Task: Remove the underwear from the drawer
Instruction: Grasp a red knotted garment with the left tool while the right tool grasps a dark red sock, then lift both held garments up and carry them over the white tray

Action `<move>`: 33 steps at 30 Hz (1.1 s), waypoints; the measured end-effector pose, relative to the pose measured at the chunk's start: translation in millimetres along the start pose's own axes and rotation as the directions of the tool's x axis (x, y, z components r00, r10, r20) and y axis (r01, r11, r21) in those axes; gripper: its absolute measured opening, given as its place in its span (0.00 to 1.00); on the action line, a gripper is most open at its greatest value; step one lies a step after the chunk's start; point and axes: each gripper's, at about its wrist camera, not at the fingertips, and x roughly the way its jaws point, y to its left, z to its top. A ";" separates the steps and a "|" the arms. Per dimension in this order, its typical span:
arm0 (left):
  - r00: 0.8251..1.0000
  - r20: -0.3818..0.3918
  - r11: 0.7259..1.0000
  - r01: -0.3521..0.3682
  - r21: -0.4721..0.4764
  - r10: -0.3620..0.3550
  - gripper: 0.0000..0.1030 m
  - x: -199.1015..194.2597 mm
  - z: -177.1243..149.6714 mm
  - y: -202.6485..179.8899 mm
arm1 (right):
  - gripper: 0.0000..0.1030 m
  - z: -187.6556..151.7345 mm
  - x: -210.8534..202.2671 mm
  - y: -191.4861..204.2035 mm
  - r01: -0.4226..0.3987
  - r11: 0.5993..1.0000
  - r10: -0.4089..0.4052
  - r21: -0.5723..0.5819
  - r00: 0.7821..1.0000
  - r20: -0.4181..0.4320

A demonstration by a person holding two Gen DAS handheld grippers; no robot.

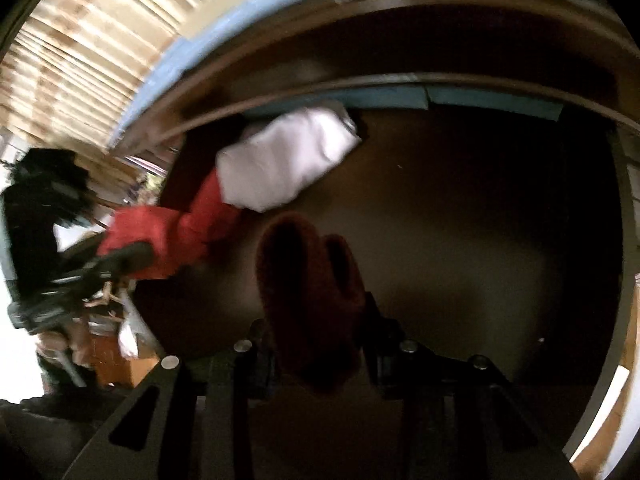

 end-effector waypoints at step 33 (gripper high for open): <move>0.979 0.197 0.994 -0.065 0.085 0.047 0.36 -20.2 59.3 -37.3 | 0.35 15.3 -88.3 79.7 0.056 0.996 -0.020 -0.071 0.903 0.428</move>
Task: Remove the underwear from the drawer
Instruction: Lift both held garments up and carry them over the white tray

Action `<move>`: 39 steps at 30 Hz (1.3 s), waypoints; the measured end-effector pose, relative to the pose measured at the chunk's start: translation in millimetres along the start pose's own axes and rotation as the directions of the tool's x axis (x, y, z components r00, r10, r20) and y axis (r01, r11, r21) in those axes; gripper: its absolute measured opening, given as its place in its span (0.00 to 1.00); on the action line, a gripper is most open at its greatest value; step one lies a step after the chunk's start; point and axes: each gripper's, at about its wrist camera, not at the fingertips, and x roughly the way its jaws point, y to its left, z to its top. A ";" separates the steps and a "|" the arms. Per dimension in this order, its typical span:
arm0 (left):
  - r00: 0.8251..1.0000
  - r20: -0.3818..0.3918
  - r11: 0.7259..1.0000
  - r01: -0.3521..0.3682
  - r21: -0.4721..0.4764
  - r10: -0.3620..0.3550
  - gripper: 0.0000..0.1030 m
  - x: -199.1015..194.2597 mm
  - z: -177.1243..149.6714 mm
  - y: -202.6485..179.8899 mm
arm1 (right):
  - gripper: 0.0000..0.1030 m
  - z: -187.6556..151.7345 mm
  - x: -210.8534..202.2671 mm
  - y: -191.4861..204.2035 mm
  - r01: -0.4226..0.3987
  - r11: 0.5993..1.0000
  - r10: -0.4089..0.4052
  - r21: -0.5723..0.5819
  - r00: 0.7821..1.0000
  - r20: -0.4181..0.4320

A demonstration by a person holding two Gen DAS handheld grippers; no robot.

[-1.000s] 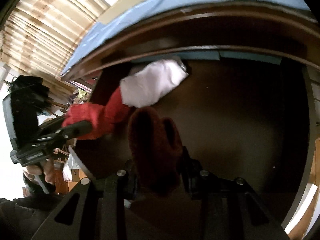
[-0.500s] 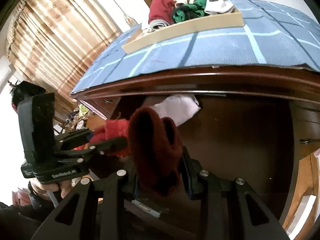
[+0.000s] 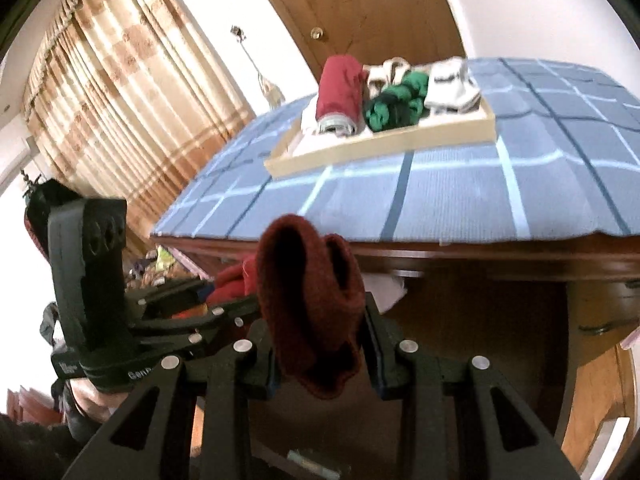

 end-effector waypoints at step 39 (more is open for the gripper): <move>0.919 0.320 0.972 -0.235 -0.028 0.231 0.36 15.2 128.9 31.3 | 0.35 119.3 27.6 27.3 0.214 0.974 -0.164 -0.075 0.893 0.419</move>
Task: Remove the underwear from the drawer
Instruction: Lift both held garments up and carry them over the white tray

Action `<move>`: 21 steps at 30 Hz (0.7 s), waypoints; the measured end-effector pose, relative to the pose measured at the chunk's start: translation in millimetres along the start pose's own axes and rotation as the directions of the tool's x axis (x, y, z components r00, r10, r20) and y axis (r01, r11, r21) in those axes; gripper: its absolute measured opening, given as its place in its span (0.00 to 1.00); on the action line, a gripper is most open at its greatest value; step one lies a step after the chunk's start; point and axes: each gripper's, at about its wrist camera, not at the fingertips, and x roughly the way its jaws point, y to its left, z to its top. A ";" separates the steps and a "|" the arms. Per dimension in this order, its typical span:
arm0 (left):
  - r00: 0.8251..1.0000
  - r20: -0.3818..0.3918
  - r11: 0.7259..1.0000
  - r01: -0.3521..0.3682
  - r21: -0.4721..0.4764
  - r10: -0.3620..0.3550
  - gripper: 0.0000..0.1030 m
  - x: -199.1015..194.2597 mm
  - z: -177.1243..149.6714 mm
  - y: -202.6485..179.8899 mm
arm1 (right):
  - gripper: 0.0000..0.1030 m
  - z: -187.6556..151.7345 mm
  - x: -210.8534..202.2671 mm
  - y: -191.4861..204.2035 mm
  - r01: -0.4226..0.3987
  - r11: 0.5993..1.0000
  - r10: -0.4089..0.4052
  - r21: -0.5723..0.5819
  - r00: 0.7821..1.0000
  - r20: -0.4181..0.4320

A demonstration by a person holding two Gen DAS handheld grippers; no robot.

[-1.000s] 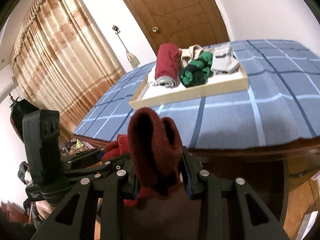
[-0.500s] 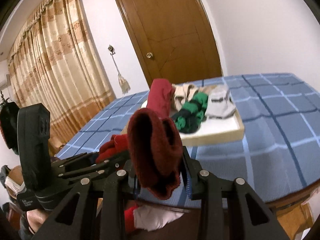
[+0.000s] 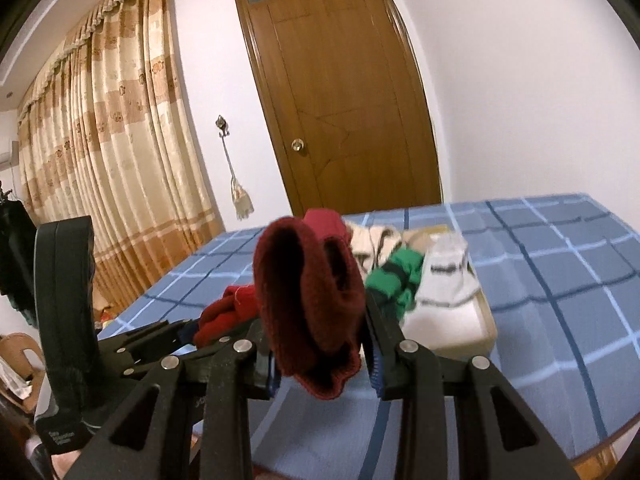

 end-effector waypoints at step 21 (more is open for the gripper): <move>0.986 0.106 0.992 -0.123 -0.031 0.126 0.36 53.1 28.5 26.3 | 0.35 14.3 64.6 -7.6 0.107 0.994 -0.103 -0.020 0.983 0.153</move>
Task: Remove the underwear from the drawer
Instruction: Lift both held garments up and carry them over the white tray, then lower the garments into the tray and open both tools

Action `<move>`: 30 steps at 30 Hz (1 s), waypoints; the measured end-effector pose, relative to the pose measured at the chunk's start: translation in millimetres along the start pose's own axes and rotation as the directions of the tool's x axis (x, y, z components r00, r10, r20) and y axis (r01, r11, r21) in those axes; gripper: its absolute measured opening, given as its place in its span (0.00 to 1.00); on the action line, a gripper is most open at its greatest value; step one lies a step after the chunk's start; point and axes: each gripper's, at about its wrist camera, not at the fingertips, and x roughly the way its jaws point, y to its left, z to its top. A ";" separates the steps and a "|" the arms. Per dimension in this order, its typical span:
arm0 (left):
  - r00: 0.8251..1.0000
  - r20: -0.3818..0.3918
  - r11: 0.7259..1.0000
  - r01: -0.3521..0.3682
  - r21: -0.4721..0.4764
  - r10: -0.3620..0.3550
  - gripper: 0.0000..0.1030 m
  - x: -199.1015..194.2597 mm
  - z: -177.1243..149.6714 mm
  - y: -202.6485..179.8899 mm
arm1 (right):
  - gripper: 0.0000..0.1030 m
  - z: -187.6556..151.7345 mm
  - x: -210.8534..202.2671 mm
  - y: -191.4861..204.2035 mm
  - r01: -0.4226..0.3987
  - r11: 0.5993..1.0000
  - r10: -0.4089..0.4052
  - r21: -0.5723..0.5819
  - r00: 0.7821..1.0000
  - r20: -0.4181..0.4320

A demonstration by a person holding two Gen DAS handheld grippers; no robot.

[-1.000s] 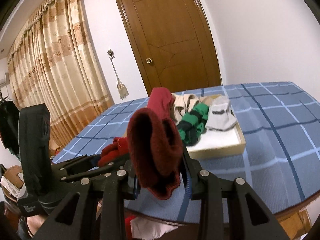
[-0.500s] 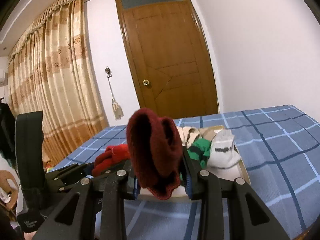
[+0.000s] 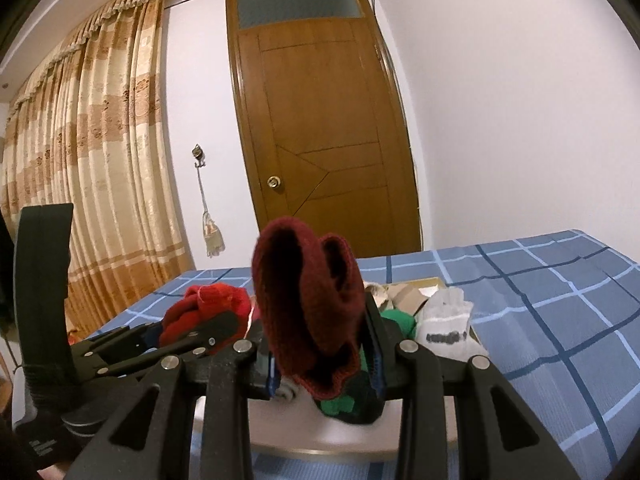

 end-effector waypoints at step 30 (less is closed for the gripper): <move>0.996 0.009 0.996 -0.090 0.004 0.090 0.36 56.8 2.6 1.5 | 0.35 -0.3 72.8 -2.5 0.098 0.994 -0.099 -0.038 0.995 -0.027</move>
